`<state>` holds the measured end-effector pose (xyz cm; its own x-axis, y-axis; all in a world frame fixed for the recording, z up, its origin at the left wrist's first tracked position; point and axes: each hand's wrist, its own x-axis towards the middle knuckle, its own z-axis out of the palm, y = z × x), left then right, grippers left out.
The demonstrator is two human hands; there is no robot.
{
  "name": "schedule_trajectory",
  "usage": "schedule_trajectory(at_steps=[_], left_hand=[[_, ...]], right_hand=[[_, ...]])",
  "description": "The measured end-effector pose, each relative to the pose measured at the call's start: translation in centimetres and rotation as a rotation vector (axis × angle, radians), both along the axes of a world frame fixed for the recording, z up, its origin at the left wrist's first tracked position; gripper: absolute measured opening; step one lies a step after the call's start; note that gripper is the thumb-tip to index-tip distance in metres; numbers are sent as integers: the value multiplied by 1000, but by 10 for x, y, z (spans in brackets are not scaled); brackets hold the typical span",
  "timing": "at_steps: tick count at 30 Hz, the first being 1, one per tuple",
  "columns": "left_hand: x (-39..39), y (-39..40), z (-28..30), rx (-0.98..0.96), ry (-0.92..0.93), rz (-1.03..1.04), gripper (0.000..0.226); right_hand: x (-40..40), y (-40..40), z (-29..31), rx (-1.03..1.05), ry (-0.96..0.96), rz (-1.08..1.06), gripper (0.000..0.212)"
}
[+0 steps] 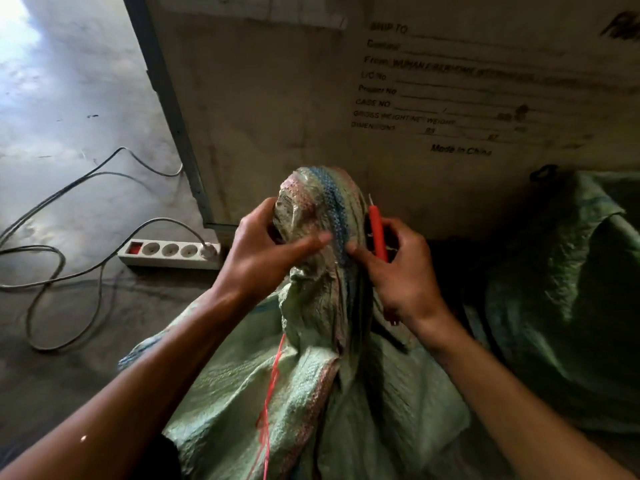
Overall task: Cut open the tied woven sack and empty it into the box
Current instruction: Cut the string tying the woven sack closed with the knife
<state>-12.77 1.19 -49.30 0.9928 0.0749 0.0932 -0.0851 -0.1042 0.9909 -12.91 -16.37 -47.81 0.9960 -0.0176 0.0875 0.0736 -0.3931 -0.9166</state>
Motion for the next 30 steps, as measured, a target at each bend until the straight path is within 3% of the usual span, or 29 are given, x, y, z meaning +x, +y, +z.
schedule_trajectory(at_steps=[2,6,12,15,21,25,27,30], left_hand=[[1,0,-3,109,-5,-24,58],[4,4,-1,80,1,-88,52],[4,3,4,152,-35,-150,51],[2,1,4,122,-30,-162,50],[6,16,-1,-26,50,-28,43],[8,-2,-12,49,25,-25,40],[9,-20,-19,106,20,-36,42],[9,-51,-25,197,-25,-29,38]], right_hand=[[4,-2,-4,34,-8,12,27],[9,-10,-8,13,4,27,28],[6,-10,-15,-227,-110,-94,25],[10,-14,-15,-240,-123,-107,22],[12,-21,1,-134,46,45,28],[21,-61,2,-157,129,-85,5],[24,-90,-15,-198,228,-158,8],[20,-140,-61,-397,337,-221,32]])
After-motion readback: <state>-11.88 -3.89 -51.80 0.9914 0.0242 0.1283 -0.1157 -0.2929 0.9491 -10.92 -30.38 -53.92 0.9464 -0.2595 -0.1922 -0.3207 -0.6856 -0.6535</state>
